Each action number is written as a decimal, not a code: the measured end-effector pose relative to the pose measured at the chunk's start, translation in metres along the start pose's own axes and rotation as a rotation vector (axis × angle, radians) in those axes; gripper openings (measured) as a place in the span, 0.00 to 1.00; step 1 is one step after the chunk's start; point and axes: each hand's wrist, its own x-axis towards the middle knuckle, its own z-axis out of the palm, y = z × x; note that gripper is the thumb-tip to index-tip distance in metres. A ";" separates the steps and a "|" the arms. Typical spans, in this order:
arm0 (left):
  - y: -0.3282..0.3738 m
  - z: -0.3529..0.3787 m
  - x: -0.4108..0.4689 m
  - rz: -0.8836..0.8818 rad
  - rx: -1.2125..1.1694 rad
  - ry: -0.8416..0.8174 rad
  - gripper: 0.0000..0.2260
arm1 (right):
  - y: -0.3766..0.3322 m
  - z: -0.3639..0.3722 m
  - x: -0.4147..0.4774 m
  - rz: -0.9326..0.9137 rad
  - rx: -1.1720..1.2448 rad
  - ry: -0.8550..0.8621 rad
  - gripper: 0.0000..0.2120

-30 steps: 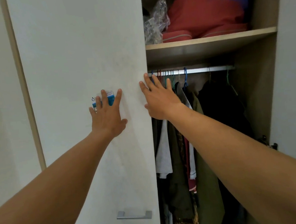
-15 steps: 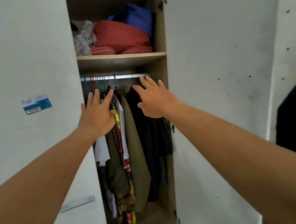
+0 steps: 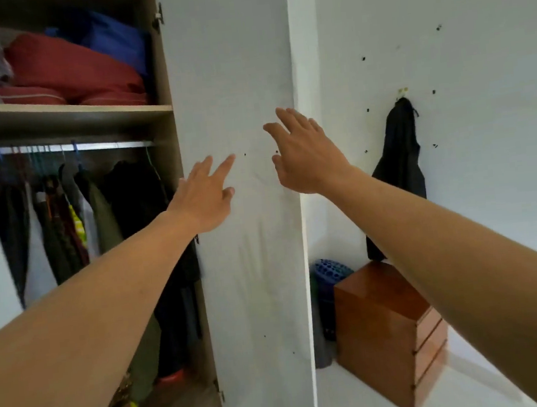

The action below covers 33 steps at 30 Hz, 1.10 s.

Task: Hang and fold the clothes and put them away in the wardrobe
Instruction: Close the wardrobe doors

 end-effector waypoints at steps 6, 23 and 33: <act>0.067 0.047 0.036 -0.026 -0.093 -0.030 0.27 | 0.065 0.028 -0.009 0.159 0.187 -0.100 0.33; 0.072 0.016 0.008 -0.253 -0.484 0.507 0.29 | 0.048 0.078 0.003 -0.299 0.624 0.003 0.21; -0.013 -0.036 -0.059 -0.401 -0.216 0.632 0.14 | -0.078 0.092 0.040 -0.489 0.761 -0.140 0.28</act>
